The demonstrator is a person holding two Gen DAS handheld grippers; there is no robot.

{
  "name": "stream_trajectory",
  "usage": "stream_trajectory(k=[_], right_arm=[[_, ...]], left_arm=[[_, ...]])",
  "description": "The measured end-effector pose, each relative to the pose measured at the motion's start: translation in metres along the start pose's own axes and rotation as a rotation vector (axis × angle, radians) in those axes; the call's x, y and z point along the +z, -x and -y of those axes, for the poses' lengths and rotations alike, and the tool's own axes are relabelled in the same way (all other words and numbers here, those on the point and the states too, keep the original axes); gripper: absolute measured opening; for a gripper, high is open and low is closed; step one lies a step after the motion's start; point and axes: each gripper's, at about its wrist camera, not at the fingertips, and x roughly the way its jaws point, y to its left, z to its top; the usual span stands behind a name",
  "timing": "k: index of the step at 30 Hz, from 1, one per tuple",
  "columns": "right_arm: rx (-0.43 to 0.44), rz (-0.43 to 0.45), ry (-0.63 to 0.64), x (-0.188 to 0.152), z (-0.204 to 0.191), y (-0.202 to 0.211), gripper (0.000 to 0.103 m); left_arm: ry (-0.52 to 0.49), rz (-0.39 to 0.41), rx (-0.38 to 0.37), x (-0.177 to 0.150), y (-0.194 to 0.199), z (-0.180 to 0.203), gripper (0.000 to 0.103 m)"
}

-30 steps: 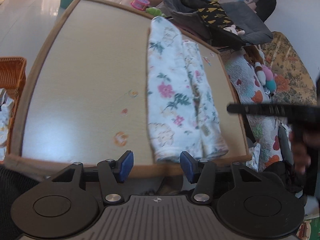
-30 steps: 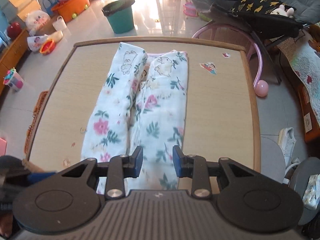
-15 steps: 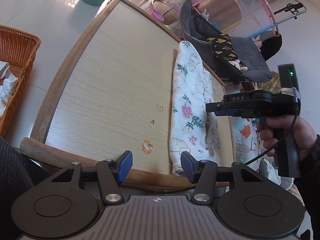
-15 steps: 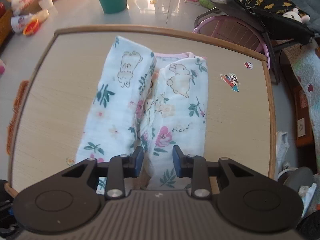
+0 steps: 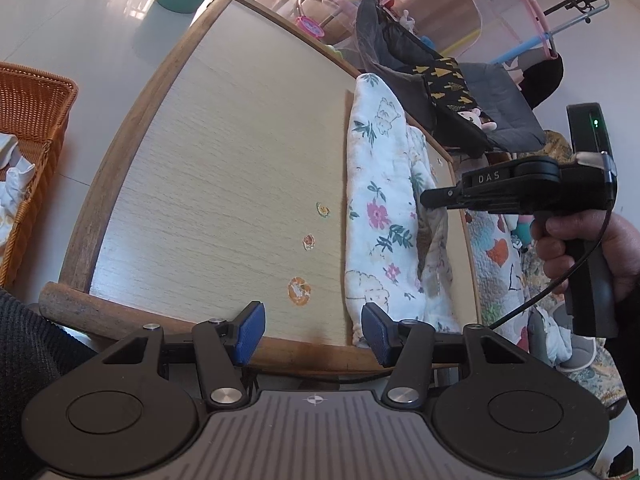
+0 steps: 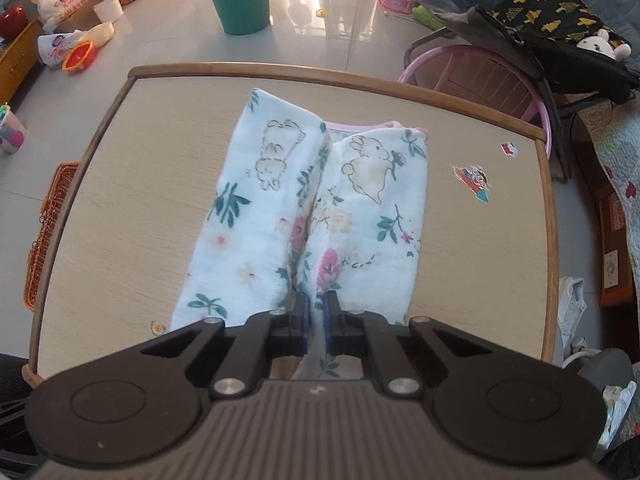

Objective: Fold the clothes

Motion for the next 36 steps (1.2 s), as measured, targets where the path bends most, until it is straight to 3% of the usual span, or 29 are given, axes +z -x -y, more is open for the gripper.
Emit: stream_trajectory(k=[7,14,20,26,30,34,36], right_arm=[[0.041,-0.007,-0.062,-0.007,0.003,-0.019,0.009],[0.077,0.001,-0.066,-0.003,0.011,-0.006,0.013],[0.199,0.006,-0.107,-0.008,0.024,0.011,0.017],[0.202,-0.035,-0.119,-0.022,0.016,-0.019,0.017],[0.209,-0.01,-0.101,-0.027,0.015,-0.013,0.018],[0.222,0.067,-0.004,-0.036,0.026,0.023,0.019],[0.204,0.108,0.058,-0.046,0.034,0.04,0.025]], left_arm=[[-0.01,0.004,0.009,0.0,0.0,0.001,0.055],[-0.011,0.006,0.021,-0.001,-0.001,0.002,0.055],[-0.018,0.011,0.031,-0.002,-0.001,0.003,0.055],[-0.032,0.017,0.054,-0.003,-0.002,0.005,0.055],[-0.035,0.017,0.059,-0.002,-0.001,0.006,0.055],[-0.016,0.016,0.062,-0.001,0.0,0.004,0.055],[-0.01,0.023,0.052,0.001,0.003,0.006,0.055]])
